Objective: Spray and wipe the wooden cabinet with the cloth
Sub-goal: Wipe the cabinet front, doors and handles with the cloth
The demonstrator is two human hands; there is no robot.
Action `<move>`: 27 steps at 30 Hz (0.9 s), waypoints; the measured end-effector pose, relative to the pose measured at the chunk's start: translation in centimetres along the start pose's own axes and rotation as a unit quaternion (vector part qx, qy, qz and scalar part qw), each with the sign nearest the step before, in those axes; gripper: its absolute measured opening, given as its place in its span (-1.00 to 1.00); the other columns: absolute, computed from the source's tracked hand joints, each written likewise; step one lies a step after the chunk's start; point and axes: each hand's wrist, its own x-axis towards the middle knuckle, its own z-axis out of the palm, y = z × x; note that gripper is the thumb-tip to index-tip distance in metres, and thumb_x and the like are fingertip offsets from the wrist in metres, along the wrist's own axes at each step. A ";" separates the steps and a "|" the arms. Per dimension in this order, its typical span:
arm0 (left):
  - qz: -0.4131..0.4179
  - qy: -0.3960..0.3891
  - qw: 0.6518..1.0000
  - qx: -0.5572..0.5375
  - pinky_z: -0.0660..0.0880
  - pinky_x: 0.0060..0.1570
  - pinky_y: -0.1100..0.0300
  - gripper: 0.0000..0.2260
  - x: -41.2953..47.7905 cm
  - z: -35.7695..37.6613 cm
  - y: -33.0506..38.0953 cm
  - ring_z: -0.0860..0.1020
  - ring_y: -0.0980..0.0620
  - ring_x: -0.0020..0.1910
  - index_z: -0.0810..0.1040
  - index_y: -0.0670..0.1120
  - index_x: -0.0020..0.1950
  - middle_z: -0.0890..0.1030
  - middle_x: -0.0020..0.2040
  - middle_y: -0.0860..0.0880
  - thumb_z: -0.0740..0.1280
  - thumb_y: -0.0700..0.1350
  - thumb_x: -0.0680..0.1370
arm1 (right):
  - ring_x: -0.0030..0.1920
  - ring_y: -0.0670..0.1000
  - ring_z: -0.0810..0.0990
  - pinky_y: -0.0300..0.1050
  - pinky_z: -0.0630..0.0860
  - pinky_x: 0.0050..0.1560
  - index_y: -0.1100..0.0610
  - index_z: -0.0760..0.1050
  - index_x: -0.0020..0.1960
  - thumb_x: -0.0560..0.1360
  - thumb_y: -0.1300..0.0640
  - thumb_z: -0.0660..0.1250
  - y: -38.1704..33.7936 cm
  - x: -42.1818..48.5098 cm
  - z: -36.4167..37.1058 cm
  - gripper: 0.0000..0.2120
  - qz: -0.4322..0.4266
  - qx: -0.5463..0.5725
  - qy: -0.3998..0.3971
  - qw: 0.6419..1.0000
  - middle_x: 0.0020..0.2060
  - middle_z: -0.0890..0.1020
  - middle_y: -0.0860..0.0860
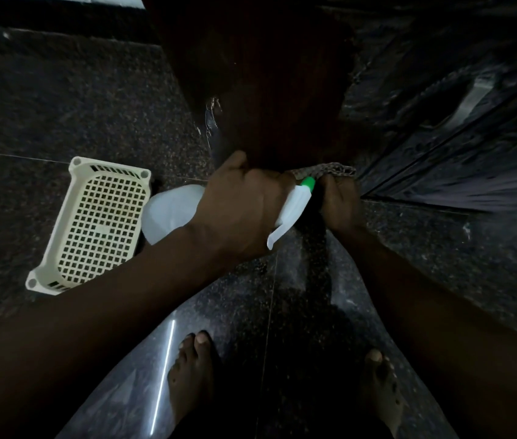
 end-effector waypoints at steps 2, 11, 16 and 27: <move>0.001 0.009 1.000 -0.009 0.33 -0.14 0.11 -0.88 0.0 0.0 -0.3 0.43 -0.06 -0.45 0.40 -0.03 -0.26 0.52 -0.40 -0.01 0.13 -0.05 0.44 | -0.24 -0.08 0.46 -0.20 0.31 -0.19 0.34 0.54 -0.20 0.54 0.13 0.11 -0.4 0.0 -0.1 -0.65 0.014 0.006 -0.010 1.000 -0.30 0.58 0.11; -0.013 -0.031 0.999 -0.017 0.26 -0.11 0.07 -0.83 0.5 -1.3 -0.2 0.38 -0.05 -0.38 0.31 0.00 -0.22 0.49 -0.32 0.01 -0.04 -0.04 0.38 | -0.20 -0.15 0.59 -0.22 0.49 -0.15 0.02 0.63 -0.23 0.48 0.03 0.14 -7.6 0.6 -2.5 -0.69 -0.032 0.153 0.022 0.988 -0.30 0.65 -0.21; -0.022 -0.028 0.999 -0.020 0.23 -0.12 0.09 -0.87 0.8 -2.0 -0.2 0.33 -0.03 -0.40 0.27 0.01 -0.22 0.49 -0.33 0.00 -0.02 -0.05 0.34 | -0.36 -0.14 0.46 -0.33 0.39 -0.27 0.31 0.53 -0.31 0.49 0.08 0.12 -7.2 0.5 -2.5 -0.61 -0.031 0.167 0.061 0.984 -0.35 0.60 0.21; -0.035 -0.039 0.999 -0.001 0.17 -0.13 0.15 -0.82 0.9 -2.5 -0.4 0.34 -0.03 -0.39 0.38 -0.01 -0.18 0.47 -0.32 0.03 0.06 -0.04 0.31 | -0.26 -0.06 0.50 -0.18 0.39 -0.22 0.27 0.56 -0.30 0.50 0.08 0.14 -8.0 0.4 -3.4 -0.64 0.000 0.121 0.039 0.992 -0.35 0.59 0.12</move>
